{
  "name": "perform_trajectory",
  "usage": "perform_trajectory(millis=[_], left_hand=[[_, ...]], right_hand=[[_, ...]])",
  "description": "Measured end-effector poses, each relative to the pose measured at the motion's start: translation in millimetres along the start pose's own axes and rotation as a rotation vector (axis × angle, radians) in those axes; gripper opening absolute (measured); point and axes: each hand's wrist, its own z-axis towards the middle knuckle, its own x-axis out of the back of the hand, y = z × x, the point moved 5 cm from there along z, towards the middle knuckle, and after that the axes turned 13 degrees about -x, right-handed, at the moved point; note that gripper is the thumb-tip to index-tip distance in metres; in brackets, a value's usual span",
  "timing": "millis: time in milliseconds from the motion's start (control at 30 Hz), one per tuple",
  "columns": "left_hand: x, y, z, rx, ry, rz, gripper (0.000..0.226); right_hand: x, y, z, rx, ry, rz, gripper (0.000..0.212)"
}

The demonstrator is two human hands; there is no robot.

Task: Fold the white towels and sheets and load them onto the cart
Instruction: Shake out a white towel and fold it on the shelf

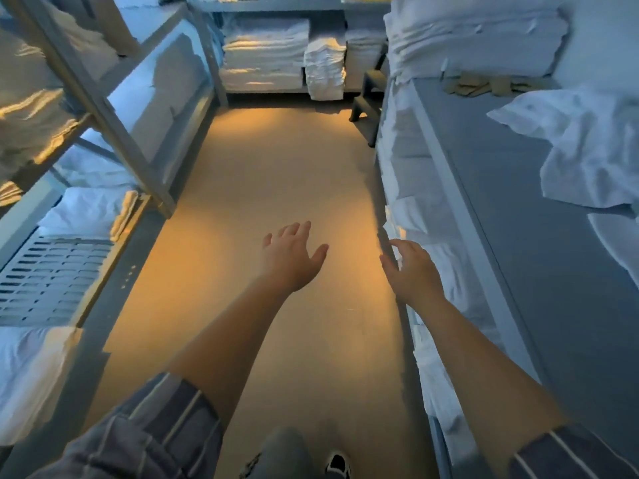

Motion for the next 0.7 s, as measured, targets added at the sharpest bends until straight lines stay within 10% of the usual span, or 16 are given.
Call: perform_trajectory(millis=[700], left_hand=[[-9,2,442,-0.718,-0.147,-0.043,0.066]], right_hand=[[34,-40,290,-0.557,0.393,0.072,0.044]])
